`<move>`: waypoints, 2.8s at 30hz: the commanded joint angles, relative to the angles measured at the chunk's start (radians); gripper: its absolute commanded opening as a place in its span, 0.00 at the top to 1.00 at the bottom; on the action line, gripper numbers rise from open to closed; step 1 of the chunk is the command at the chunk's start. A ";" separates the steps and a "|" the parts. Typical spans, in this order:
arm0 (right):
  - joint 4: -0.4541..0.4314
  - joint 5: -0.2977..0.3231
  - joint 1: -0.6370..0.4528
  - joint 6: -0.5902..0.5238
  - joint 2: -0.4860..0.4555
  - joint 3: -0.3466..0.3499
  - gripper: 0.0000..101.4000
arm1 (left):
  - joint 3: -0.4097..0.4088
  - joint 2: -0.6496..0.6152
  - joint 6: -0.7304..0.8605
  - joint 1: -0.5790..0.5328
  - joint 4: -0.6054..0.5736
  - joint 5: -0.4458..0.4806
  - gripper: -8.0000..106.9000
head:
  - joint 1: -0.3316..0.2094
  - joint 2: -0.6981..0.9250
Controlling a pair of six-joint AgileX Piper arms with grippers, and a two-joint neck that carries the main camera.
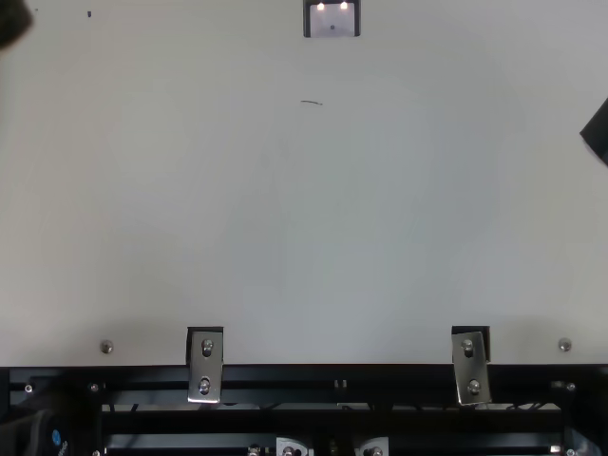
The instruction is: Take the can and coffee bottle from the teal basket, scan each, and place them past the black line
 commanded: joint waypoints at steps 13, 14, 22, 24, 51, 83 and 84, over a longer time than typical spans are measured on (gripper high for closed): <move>0.000 0.000 0.000 0.000 0.000 0.000 0.00 | 0.027 -0.102 -0.155 -0.145 -0.051 0.019 0.84 | -0.030 -0.294; 0.000 0.000 0.000 0.000 0.000 0.000 0.00 | 0.029 -0.106 -0.163 -0.158 -0.050 0.014 0.84 | -0.032 -0.326; 0.000 0.000 0.000 0.000 0.000 0.000 0.00 | 0.040 -0.122 -0.213 -0.265 -0.032 -0.035 0.84 | -0.036 -0.591; 0.000 0.000 0.000 0.000 0.000 0.000 0.00 | 0.042 -0.124 -0.219 -0.291 -0.027 -0.047 0.84 | -0.037 -0.644; -0.001 0.000 0.000 0.000 0.000 0.000 0.00 | 0.042 -0.123 -0.217 -0.290 -0.031 -0.048 0.84 | -0.037 -0.859; -0.001 0.000 0.000 0.000 0.000 0.000 0.00 | -0.125 -0.056 -0.822 -0.687 0.114 -0.239 0.84 | -0.037 -0.859; -0.001 0.000 0.000 0.000 0.000 0.000 0.00 | -0.137 -0.048 -0.843 -0.708 0.133 -0.249 0.84 | -0.037 -0.859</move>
